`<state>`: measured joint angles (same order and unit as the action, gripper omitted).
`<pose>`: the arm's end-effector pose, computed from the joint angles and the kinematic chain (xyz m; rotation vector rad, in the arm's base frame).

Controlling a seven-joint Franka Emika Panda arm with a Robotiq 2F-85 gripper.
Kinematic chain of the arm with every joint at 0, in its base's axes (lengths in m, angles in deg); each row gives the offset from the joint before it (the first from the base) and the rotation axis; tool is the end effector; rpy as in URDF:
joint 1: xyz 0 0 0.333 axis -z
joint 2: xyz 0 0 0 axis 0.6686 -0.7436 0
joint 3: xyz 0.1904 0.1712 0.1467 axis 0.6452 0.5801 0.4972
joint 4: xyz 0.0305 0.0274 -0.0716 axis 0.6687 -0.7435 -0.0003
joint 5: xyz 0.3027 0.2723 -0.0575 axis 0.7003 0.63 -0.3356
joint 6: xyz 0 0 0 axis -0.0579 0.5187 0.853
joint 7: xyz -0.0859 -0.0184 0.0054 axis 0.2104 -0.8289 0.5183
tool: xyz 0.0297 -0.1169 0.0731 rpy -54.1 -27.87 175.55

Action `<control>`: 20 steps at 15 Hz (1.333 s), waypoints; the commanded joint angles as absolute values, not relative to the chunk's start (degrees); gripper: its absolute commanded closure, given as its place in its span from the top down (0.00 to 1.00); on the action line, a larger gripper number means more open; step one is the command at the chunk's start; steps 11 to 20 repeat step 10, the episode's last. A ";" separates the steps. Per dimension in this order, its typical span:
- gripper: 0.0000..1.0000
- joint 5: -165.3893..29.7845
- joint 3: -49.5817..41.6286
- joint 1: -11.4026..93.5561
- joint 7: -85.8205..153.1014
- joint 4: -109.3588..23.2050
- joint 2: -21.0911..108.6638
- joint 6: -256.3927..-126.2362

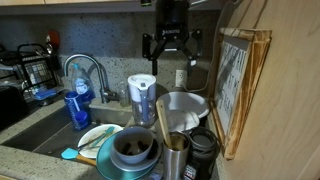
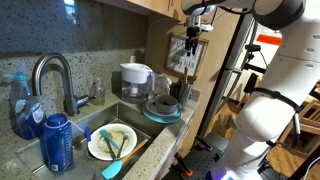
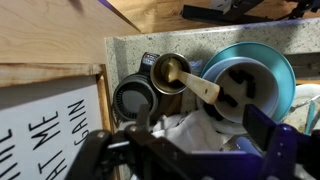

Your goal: Remove the wooden spatula from the holder and place it inside the white bowl, stir the contents in the bowl using the spatula, place the spatula back in the holder

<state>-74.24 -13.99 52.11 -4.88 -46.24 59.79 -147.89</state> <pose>0.5108 -0.2532 0.5210 3.0173 0.2742 -0.2342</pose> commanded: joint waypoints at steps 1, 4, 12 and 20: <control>1.00 -74.31 -12.81 52.48 -6.21 -45.74 60.70 -147.49; 1.00 -72.69 -12.35 52.34 -7.00 -44.54 60.66 -145.93; 1.00 -72.40 -11.70 52.23 -6.82 -45.12 60.68 -147.18; 1.00 -72.40 -11.70 52.23 -6.82 -45.12 60.68 -147.18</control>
